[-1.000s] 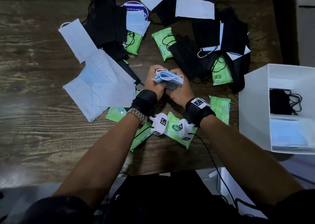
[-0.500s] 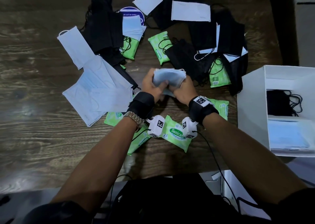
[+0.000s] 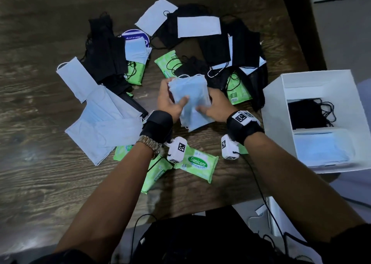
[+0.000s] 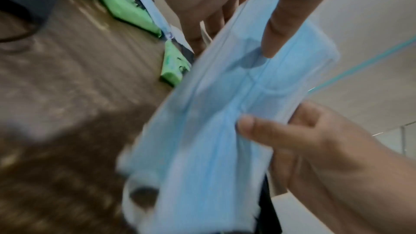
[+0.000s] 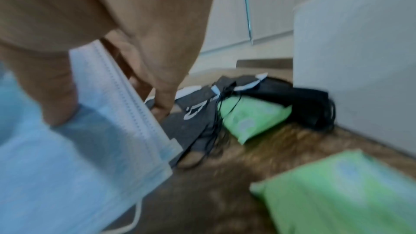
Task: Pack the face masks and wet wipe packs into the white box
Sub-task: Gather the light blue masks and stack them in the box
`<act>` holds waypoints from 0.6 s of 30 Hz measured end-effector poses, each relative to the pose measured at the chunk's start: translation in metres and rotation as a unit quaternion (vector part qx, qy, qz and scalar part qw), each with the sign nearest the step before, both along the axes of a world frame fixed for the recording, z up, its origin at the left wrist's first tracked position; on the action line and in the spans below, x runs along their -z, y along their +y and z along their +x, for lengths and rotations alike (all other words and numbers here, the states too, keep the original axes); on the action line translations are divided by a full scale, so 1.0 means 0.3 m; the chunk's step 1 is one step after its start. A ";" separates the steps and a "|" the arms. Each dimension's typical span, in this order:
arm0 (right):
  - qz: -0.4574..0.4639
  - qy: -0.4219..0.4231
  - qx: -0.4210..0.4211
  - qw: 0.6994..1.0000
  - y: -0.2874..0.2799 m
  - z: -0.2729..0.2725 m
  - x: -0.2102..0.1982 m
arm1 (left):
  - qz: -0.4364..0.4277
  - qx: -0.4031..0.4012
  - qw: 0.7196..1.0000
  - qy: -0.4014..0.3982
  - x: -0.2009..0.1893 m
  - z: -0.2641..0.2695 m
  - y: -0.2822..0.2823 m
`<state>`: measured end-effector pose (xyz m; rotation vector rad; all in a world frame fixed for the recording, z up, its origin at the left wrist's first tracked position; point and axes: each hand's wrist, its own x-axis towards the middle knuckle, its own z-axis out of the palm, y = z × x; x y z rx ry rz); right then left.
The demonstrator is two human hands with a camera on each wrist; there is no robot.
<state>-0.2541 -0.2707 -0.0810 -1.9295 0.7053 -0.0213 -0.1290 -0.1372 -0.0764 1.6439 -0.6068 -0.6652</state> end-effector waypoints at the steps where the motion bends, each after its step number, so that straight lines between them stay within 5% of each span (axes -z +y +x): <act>1: -0.011 0.000 -0.019 1.000 -0.033 -0.026 -0.026 | -0.015 0.002 1.000 -0.009 -0.029 0.009 -0.019; 7: -0.024 -0.009 -0.012 1.000 -0.196 -0.199 -0.229 | -0.028 0.106 0.993 -0.031 -0.204 -0.048 -0.198; 13: 0.027 -0.008 0.123 0.992 -0.407 -0.534 -0.347 | 0.045 0.033 0.998 0.003 -0.267 -0.230 -0.393; 18: 0.077 -0.017 0.255 0.964 -0.511 -0.807 -0.362 | 0.074 0.222 0.957 -0.174 -0.283 -0.446 -0.485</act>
